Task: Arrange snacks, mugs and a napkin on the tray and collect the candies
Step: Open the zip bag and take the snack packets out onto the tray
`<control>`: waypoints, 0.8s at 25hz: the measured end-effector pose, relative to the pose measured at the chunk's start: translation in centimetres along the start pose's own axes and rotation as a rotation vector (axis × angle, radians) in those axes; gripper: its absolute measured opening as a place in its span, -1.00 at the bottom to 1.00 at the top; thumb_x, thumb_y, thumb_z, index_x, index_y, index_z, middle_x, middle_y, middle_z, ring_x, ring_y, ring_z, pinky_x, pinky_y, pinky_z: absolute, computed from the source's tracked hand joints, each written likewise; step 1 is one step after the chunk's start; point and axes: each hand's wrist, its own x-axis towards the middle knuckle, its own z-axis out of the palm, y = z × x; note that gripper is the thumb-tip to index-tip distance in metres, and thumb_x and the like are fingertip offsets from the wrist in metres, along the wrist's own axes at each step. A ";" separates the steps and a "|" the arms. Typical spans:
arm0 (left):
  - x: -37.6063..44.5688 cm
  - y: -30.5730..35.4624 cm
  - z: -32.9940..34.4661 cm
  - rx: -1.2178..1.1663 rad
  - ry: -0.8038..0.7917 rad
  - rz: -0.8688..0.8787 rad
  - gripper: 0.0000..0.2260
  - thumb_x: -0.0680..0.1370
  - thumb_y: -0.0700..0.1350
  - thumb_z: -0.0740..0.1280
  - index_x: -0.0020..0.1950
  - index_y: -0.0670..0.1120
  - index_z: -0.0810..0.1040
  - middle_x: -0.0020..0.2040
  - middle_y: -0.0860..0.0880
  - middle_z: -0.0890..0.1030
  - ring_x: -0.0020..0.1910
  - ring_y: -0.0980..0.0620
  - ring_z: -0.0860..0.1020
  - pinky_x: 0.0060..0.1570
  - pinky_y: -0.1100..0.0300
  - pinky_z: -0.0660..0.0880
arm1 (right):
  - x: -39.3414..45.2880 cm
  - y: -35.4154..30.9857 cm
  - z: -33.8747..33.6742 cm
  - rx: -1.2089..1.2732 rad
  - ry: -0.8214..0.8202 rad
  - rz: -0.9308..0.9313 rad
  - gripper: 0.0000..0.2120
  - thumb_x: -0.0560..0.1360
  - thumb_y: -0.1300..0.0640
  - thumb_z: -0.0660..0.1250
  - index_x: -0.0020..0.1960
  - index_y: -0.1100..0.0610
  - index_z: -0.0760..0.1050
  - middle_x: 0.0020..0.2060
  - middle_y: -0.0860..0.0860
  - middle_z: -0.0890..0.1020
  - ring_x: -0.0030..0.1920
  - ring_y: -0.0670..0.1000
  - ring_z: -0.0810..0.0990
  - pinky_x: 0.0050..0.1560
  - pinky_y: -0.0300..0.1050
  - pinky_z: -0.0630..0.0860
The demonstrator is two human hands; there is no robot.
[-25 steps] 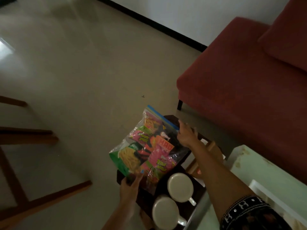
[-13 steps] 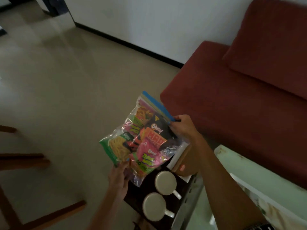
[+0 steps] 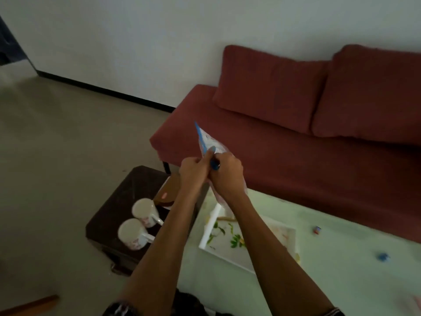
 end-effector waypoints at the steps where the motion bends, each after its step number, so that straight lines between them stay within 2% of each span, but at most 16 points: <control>1: -0.6 0.2 1.9 0.049 -0.014 -0.006 -0.61 0.41 0.10 0.40 -0.46 -0.15 0.49 -0.47 -0.10 0.52 -0.46 -0.04 0.52 -0.40 0.14 0.48 | -1.5 1.4 -1.2 -0.047 0.002 0.009 -0.87 0.46 0.21 0.30 -0.15 0.26 0.58 -0.24 0.18 0.64 -0.26 0.13 0.59 -0.30 -0.11 0.36; 3: -1.4 -0.2 4.8 0.211 -0.060 -0.025 -0.73 0.43 -0.07 0.37 -0.39 -0.20 0.49 -0.43 -0.12 0.51 -0.38 -0.11 0.52 -0.41 0.09 0.46 | -3.6 4.0 -3.2 -0.043 -0.098 0.037 -0.86 0.45 0.22 0.31 -0.11 0.27 0.61 -0.21 0.19 0.66 -0.22 0.12 0.61 -0.24 -0.08 0.46; 4: -1.8 -0.7 6.0 0.304 -0.094 -0.041 -0.80 0.45 -0.15 0.32 -0.32 -0.22 0.48 -0.41 -0.12 0.50 -0.35 -0.12 0.51 -0.46 0.12 0.41 | -4.4 5.5 -4.2 0.040 -0.166 0.077 -0.86 0.44 0.21 0.35 -0.11 0.28 0.62 -0.21 0.18 0.67 -0.22 0.08 0.62 -0.21 -0.08 0.51; 6: -2.5 -1.9 8.0 0.350 -0.190 -0.133 -0.89 0.49 -0.25 0.23 -0.12 -0.30 0.48 -0.30 -0.17 0.51 -0.32 -0.10 0.50 -0.47 0.14 0.39 | -5.7 8.2 -6.2 0.426 -0.240 0.300 -0.84 0.44 0.19 0.38 -0.05 0.28 0.63 -0.19 0.16 0.68 -0.24 0.00 0.63 -0.25 -0.19 0.57; 8: -3.3 -3.4 9.3 0.241 -0.338 -0.252 -0.80 0.53 -0.29 0.19 0.09 -0.36 0.45 -0.08 -0.26 0.58 -0.17 -0.18 0.58 -0.26 -0.02 0.58 | -6.6 10.3 -7.0 0.784 -0.163 0.593 -0.80 0.49 0.16 0.33 0.00 0.29 0.59 -0.18 0.17 0.62 -0.26 0.02 0.61 -0.28 -0.19 0.57; 9: -4.0 -4.0 9.8 0.226 -0.362 -0.273 -0.78 0.53 -0.29 0.21 0.14 -0.35 0.44 0.01 -0.29 0.58 -0.08 -0.22 0.60 -0.15 -0.07 0.60 | -7.0 11.3 -7.1 0.815 -0.115 0.709 -0.78 0.51 0.13 0.32 0.00 0.30 0.56 -0.18 0.18 0.59 -0.26 0.05 0.59 -0.27 -0.15 0.57; 10: -4.6 -4.5 10.2 0.240 -0.349 -0.276 -0.77 0.51 -0.27 0.24 0.14 -0.33 0.45 0.06 -0.29 0.58 -0.03 -0.22 0.60 -0.08 -0.08 0.60 | -7.3 12.1 -6.9 0.786 -0.096 0.786 -0.74 0.51 0.10 0.32 0.01 0.32 0.55 -0.16 0.19 0.58 -0.25 0.07 0.58 -0.26 -0.12 0.58; 12: -5.8 -5.3 10.8 0.300 -0.291 -0.251 -0.79 0.46 -0.23 0.34 0.04 -0.30 0.51 0.02 -0.26 0.61 -0.05 -0.18 0.61 -0.04 -0.04 0.60 | -8.1 13.0 -6.2 0.743 -0.097 0.848 -0.66 0.48 0.06 0.35 0.02 0.37 0.55 -0.13 0.22 0.61 -0.21 0.11 0.60 -0.25 -0.10 0.59; 16: -7.3 -5.8 11.1 0.407 -0.232 -0.196 -0.85 0.38 -0.17 0.45 -0.19 -0.23 0.58 -0.22 -0.15 0.60 -0.21 -0.09 0.61 -0.22 0.14 0.55 | -8.9 13.1 -5.2 0.685 -0.103 0.844 -0.67 0.36 -0.02 0.46 -0.18 0.27 0.61 -0.17 0.20 0.68 -0.22 0.11 0.68 -0.18 -0.04 0.64; 18: -7.7 -6.1 10.9 0.417 -0.264 -0.170 -0.84 0.35 -0.17 0.47 -0.18 -0.23 0.61 -0.27 -0.13 0.59 -0.26 -0.08 0.60 -0.27 0.15 0.56 | -9.2 13.1 -4.9 0.651 -0.068 0.847 -0.75 0.36 0.03 0.47 -0.23 0.24 0.61 -0.17 0.22 0.69 -0.17 0.16 0.69 -0.10 0.06 0.65; 20: -7.8 -6.2 10.5 0.352 -0.309 -0.184 -0.81 0.31 -0.18 0.51 -0.17 -0.24 0.61 -0.30 -0.12 0.60 -0.31 -0.06 0.60 -0.34 0.17 0.57 | -9.5 13.3 -4.8 0.675 -0.033 0.848 -0.89 0.41 0.19 0.40 -0.25 0.22 0.60 -0.13 0.28 0.68 -0.16 0.21 0.69 -0.10 0.12 0.65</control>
